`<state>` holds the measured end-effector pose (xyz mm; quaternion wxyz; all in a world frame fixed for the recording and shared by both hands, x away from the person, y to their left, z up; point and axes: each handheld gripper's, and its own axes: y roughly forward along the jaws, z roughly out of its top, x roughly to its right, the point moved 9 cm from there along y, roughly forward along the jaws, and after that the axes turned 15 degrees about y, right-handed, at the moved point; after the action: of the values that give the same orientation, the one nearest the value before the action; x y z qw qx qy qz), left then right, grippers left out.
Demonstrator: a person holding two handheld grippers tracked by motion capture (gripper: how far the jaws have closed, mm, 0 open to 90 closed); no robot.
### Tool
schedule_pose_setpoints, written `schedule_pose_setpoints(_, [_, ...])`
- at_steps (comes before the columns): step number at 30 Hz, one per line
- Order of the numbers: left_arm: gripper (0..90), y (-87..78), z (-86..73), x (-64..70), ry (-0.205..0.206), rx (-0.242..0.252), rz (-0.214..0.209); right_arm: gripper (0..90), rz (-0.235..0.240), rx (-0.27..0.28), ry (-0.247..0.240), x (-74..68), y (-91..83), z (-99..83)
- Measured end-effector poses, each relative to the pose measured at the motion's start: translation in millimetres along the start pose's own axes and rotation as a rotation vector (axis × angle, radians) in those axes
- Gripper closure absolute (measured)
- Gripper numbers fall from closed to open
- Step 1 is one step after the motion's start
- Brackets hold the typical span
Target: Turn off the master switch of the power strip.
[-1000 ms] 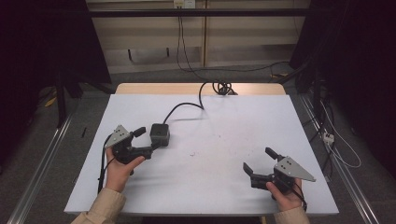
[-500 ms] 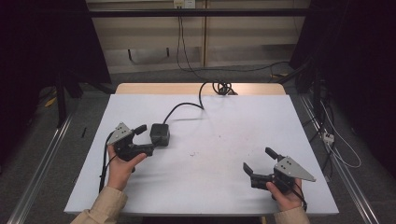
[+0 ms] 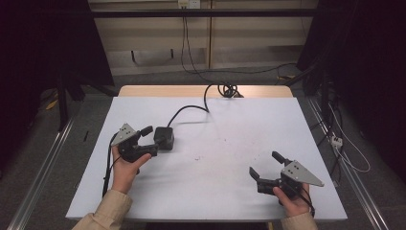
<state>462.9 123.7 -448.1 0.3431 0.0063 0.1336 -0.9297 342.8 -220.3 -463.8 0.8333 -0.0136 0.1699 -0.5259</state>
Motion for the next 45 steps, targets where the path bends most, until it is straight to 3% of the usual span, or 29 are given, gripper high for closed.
schedule_pose_setpoints(13, [38.4, 5.0, 4.0, 1.0, 0.041, -0.008, -0.007, 2.7, 0.001, -0.001, 0.0, 0.3, -0.1, -0.2])
schedule_pose_setpoints(17, [48.8, 5.5, 4.6, -1.3, 0.037, -0.003, -0.006, 2.7, 0.002, -0.001, 0.001, 0.4, -0.2, 0.0])
schedule_pose_setpoints(22, [54.2, 5.2, 4.5, -6.3, 0.034, -0.018, 0.002, 2.8, 0.001, -0.001, 0.001, 0.8, -0.3, 0.0])
schedule_pose_setpoints(32, [59.4, 9.3, 3.3, -10.3, 0.062, -0.056, 0.032, 2.8, 0.001, -0.001, -0.001, 1.5, -0.4, 0.0])
schedule_pose_setpoints(36, [59.7, 11.2, 3.7, -8.3, 0.057, -0.064, 0.007, 2.8, 0.002, -0.003, -0.006, 1.7, -0.3, -0.3])
schedule_pose_setpoints(45, [60.5, 12.6, 2.5, -11.6, 0.039, -0.078, 0.01, 2.8, 0.001, -0.004, -0.008, 1.9, -0.1, -0.3])
